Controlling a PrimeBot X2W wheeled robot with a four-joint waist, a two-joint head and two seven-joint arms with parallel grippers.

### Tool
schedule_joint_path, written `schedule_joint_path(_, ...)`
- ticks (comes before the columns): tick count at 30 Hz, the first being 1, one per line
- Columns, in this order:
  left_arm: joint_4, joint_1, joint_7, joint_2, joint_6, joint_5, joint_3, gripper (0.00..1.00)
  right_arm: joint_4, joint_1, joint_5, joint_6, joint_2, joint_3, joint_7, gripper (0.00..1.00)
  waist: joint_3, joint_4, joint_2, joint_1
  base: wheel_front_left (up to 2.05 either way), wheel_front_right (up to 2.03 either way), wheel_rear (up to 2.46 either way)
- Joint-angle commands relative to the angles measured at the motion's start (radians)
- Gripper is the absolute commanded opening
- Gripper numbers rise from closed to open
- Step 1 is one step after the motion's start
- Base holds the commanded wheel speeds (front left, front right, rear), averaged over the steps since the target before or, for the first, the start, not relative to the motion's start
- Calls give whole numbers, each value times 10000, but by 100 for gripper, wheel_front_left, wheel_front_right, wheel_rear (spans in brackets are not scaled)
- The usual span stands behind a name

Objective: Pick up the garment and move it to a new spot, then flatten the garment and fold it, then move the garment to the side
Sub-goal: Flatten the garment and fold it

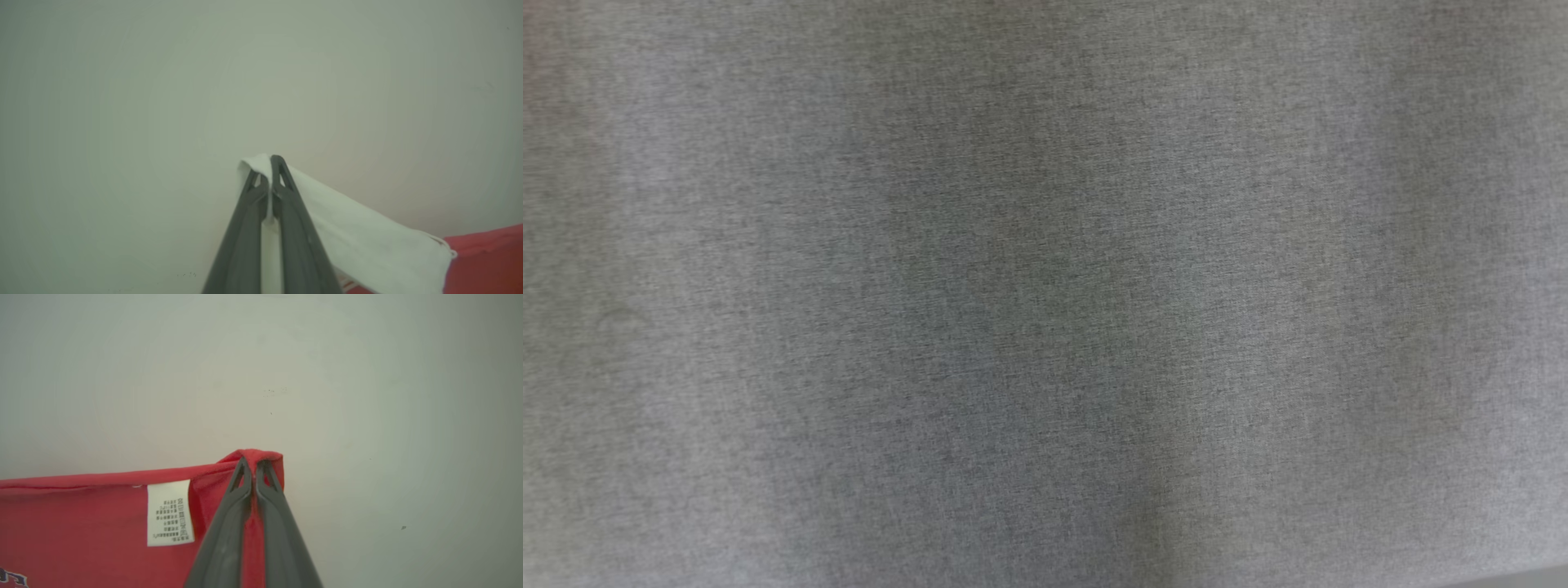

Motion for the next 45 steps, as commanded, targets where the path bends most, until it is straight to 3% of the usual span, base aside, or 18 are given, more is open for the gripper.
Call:
schedule_joint_path(1, 47, 112, -130, -2, 18, -121, -33, 0, 28, -74, -16, -24, -78, 132, -102, 0, -53, 62, -1, -1, 0, 0, 0)
schedule_joint_path(6, -181, 917, -444, -166, 16, -321, -419, 0, 136, 553, 200, -24, -103, 577, -357, 0, -405, 184, -1, -1, 0, 0, 0)
schedule_joint_path(11, -1063, 2196, -596, 157, 19, -970, -966, 0, -296, 1463, 692, -24, -8, 1018, -571, 0, -839, 162, -1, -1, 0, 0, 0)
schedule_joint_path(16, -2722, 4315, -772, 950, 17, -1887, -1434, 0, -1241, 3146, 1588, -24, -335, 1597, -736, 0, -1405, 168, -1, -1, 0, 0, 0)
schedule_joint_path(21, -4356, 6920, -909, 1723, 35, -2571, -1181, 0, -2551, 5189, 2458, -24, -727, 2063, -960, 0, -1960, 220, -1, -1, 0, 0, 0)
schedule_joint_path(30, -8784, 12261, -929, 2294, 1521, -2216, 343, 0, -4803, 9114, 3170, -24, -1544, 2376, -1324, 0, -2947, 274, -1, -1, 0, 0, 0)
schedule_joint_path(36, -11016, 15802, -932, 1977, 2182, -1872, 1480, 0, -5713, 11633, 3331, -24, -1890, 2158, -1404, 0, -3568, 293, -1, -1, 0, 0, 0)
schedule_joint_path(45, -12267, 20187, -929, 479, 2055, -1185, 2520, 0, -6638, 15258, 3318, -24, -2174, 1458, -1355, 0, -4449, 531, -1, -1, 0, 0, 0)
